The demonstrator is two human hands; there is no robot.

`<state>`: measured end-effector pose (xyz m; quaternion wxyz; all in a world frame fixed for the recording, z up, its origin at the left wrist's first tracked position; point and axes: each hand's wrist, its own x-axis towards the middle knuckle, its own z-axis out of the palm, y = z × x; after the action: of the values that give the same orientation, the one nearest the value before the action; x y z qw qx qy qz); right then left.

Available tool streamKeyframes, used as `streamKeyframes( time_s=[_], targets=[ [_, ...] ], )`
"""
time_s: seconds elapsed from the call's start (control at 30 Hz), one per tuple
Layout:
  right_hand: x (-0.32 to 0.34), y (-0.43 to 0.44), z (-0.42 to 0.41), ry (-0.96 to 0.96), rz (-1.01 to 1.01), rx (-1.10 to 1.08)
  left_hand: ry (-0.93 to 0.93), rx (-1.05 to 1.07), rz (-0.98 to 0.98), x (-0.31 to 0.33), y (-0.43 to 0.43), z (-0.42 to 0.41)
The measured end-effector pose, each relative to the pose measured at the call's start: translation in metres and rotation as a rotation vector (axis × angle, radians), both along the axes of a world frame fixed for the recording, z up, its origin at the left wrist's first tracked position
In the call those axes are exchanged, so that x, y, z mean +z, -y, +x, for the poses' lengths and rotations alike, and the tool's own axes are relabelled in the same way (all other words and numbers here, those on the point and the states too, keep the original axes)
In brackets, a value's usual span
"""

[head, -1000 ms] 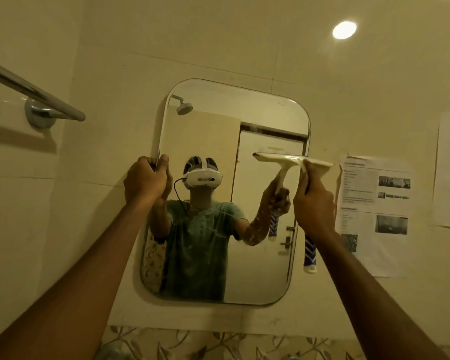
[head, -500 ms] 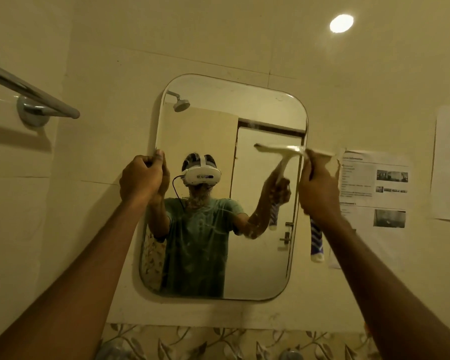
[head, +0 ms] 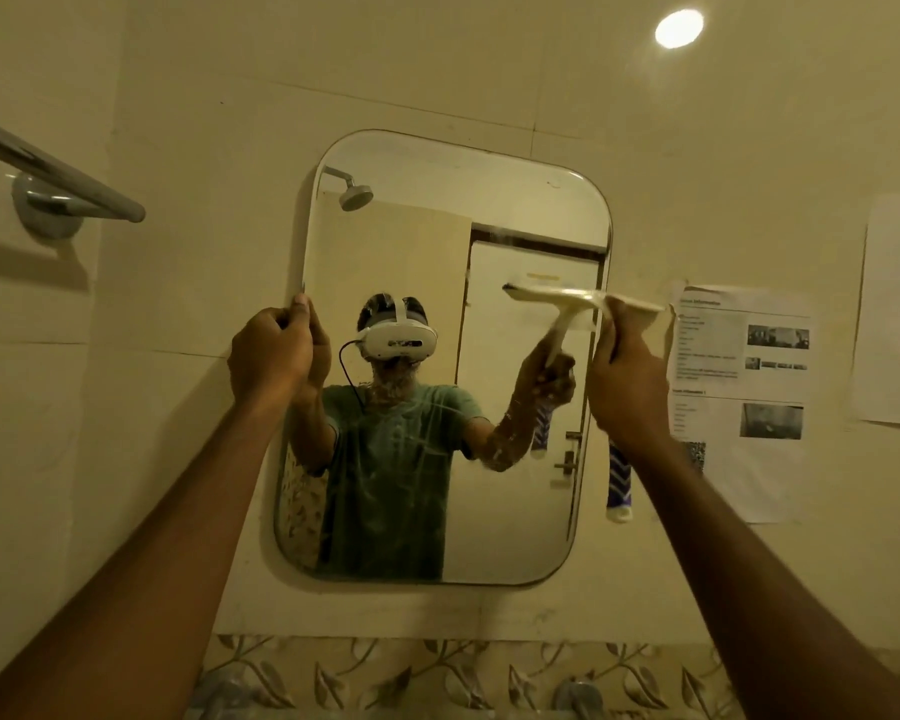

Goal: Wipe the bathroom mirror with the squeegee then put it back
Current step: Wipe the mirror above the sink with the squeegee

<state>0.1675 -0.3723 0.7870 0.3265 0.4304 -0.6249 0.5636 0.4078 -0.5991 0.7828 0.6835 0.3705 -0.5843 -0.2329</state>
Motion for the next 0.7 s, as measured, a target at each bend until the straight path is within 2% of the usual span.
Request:
streamKeyframes(
  time_s=[0.1,0.23,0.53,0.7],
  targets=[
    [-0.049,0.003,0.002,-0.011,-0.012,-0.012,0.005,0.021,-0.010,-0.001,0.001,0.000],
    [-0.097,-0.003,0.013,0.057,0.089,-0.024,0.007,0.012,-0.009,-0.001,-0.003,0.002],
    [-0.027,0.000,0.002,0.035,0.014,-0.005,0.004,0.029,-0.041,-0.009,-0.001,-0.001],
    [-0.082,0.003,0.002,0.026,0.009,-0.042,0.005,0.034,-0.056,-0.013,0.001,0.000]
  ],
)
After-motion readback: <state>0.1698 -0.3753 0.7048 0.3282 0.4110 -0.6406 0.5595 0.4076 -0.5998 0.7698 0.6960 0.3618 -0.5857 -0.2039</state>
